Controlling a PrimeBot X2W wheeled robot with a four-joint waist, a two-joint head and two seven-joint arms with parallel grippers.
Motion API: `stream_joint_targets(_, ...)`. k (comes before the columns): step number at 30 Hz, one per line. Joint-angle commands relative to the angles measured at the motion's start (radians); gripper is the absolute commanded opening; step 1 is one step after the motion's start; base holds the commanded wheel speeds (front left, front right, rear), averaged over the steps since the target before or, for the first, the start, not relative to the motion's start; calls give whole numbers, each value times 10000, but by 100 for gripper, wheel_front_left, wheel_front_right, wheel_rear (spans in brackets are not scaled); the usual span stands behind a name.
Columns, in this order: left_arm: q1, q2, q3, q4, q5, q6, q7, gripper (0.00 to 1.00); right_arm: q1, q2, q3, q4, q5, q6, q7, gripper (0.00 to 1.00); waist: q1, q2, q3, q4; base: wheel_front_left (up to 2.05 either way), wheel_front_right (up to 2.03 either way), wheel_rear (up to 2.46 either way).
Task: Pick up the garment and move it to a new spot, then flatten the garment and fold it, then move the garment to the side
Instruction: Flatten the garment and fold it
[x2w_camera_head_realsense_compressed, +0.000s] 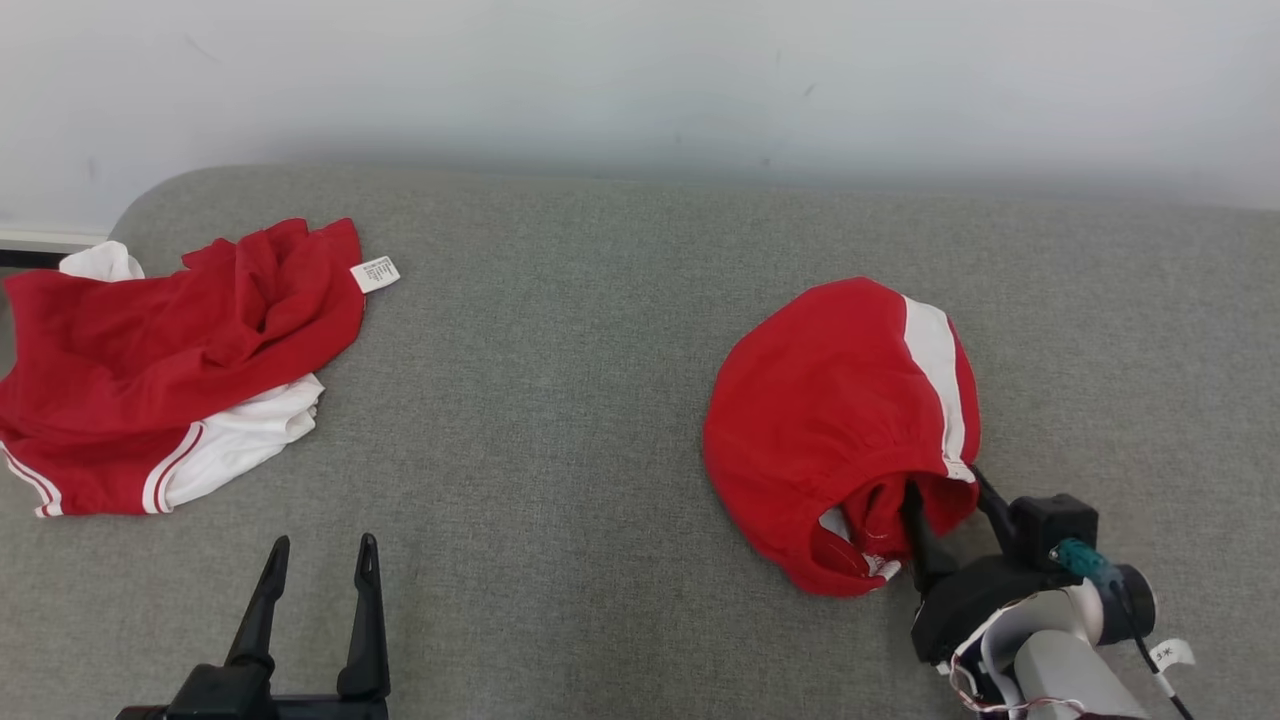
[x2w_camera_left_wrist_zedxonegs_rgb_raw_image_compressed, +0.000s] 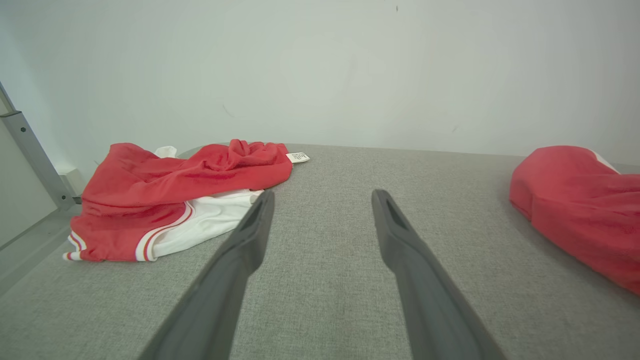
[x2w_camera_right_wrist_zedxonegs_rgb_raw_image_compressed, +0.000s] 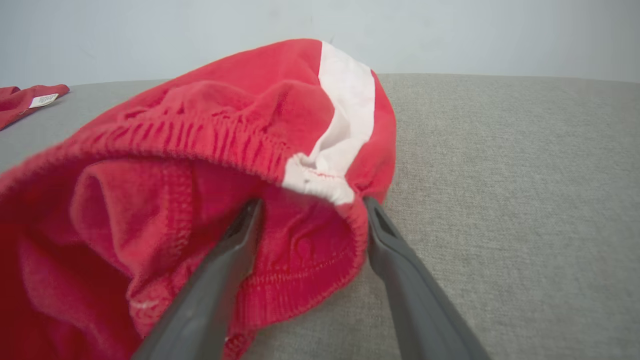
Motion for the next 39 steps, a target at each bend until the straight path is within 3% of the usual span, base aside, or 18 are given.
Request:
stream_joint_targets(1, -108, -14, -20, 36, -6, 11, -34, 100, -184, -116, -90, 43, -59, -22, -5, 0, 0, -1, 13, 27, 0, 0, 0)
stream_joint_targets(8, 26, -13, 40, 102, -43, 32, -34, 100, -212, -164, -574, -1452, -541, -22, -5, 0, 0, -1, -205, 53, 0, 0, 0)
stream_joint_targets(14, 109, -13, -49, 164, -143, 36, -34, 100, -302, -112, 73, -2718, -750, -22, -5, 0, 0, -1, -483, 63, 0, 0, 0)
stream_joint_targets(24, 239, -14, -446, 261, -260, 32, -34, 100, 32, 352, 3737, -3962, -365, -22, -5, 0, 0, -1, -777, 311, 0, 0, 0)
stream_joint_targets(30, 267, -14, -636, 372, -391, 14, -34, 100, 706, 436, 6186, -3206, 195, -22, -5, 0, 0, -1, -810, 466, 0, 0, 0)
stream_joint_targets(34, 310, -14, -667, 440, -375, 5, -34, 100, 1021, 484, 6888, -2097, 759, -22, -5, 1, 0, -1, -859, 471, 0, 0, 0)
stream_joint_targets(35, 322, -13, -651, 460, -377, 4, -34, 100, 970, 537, 6924, -2003, 907, -22, -8, 81, 0, -1, -877, 447, 0, 0, 0)
stream_joint_targets(36, 336, -14, -624, 470, -374, 3, -34, 100, 949, 563, 6937, -1922, 1007, -22, -6, 100, 0, -1, -908, 408, 0, 0, 0)
stream_joint_targets(39, 455, -14, -533, 499, -315, -16, -34, 100, 1075, 535, 6780, -1910, 1143, -22, -5, 100, 0, -1, -1059, 247, 0, 0, 0)
